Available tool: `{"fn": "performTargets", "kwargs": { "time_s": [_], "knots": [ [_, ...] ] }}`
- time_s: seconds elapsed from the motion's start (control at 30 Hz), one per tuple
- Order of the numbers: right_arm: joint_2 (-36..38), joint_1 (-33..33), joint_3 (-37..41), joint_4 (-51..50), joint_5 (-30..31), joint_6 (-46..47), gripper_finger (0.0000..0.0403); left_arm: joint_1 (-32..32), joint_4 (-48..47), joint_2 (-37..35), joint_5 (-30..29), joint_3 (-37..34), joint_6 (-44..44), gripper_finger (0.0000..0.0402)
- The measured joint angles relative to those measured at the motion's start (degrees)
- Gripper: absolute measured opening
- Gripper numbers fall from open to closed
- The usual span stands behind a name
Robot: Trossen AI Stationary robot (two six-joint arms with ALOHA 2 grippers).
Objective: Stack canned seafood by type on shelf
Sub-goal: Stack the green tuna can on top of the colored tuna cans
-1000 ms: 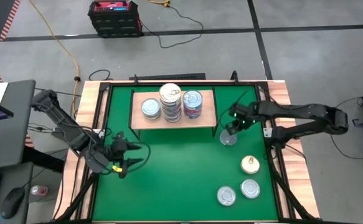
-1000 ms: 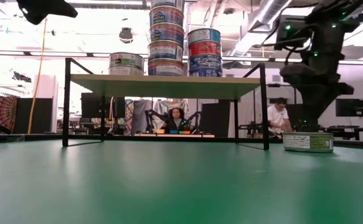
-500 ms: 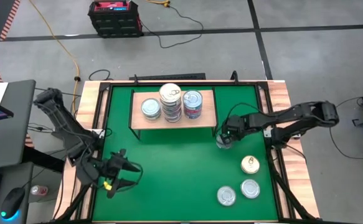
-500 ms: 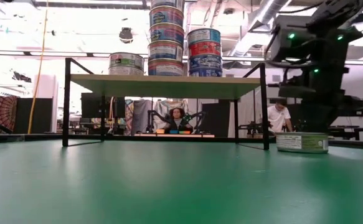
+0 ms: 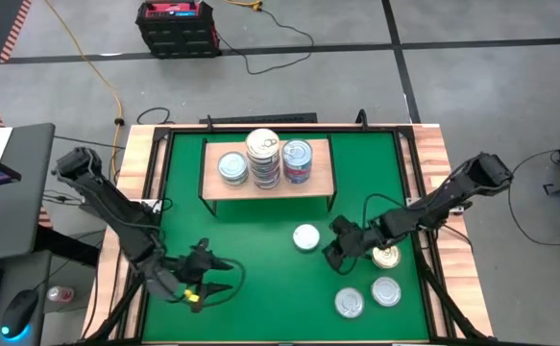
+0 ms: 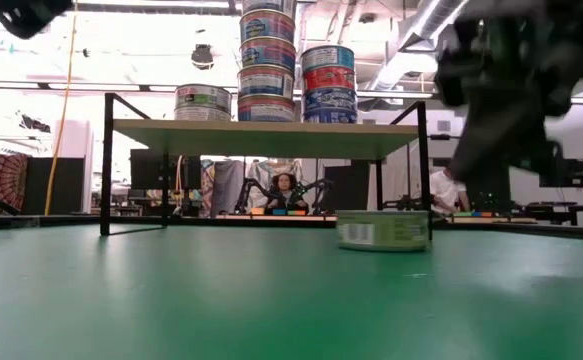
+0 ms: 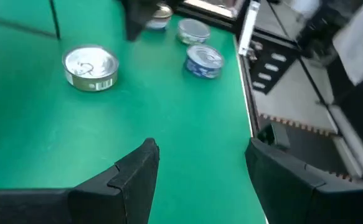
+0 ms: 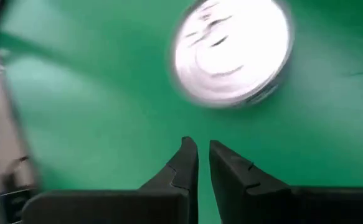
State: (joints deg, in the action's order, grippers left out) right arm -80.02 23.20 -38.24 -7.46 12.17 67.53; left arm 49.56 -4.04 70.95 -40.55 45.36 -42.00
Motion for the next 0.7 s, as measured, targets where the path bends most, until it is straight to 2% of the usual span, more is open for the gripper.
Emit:
{"fn": "performTargets", "kwargs": {
  "time_s": [0.13, 0.27, 0.4, 0.53, 0.6, 0.7],
  "knots": [
    [-0.6, 4.0, -4.5, -3.6, 5.2, 6.4, 0.0066, -6.0, 4.0, 5.5, 3.1, 0.0, -5.9, 0.0231],
    [-4.2, 6.2, -9.5, -9.5, 11.2, 10.0, 0.0065, -13.0, 9.7, 12.5, 2.8, 0.0, -10.3, 0.0231],
    [-7.6, 6.2, -12.4, -14.9, 11.8, 11.7, 0.0066, -20.1, 18.6, 20.2, 3.6, 0.0, -15.0, 0.0231],
    [-7.6, 7.3, -14.1, -18.2, 12.3, 11.6, 0.0066, -25.9, 31.0, 27.7, 8.7, 0.0, -19.8, 0.0231],
    [-6.9, 8.3, -14.4, -20.6, 12.6, 11.7, 0.0066, -27.9, 36.8, 30.8, 9.1, 0.4, -21.8, 0.0229],
    [-5.4, 9.9, -14.4, -23.9, 14.3, 13.2, 0.0066, -30.2, 35.0, 34.4, 9.3, 3.9, -23.8, 0.0215]
  ]
}}
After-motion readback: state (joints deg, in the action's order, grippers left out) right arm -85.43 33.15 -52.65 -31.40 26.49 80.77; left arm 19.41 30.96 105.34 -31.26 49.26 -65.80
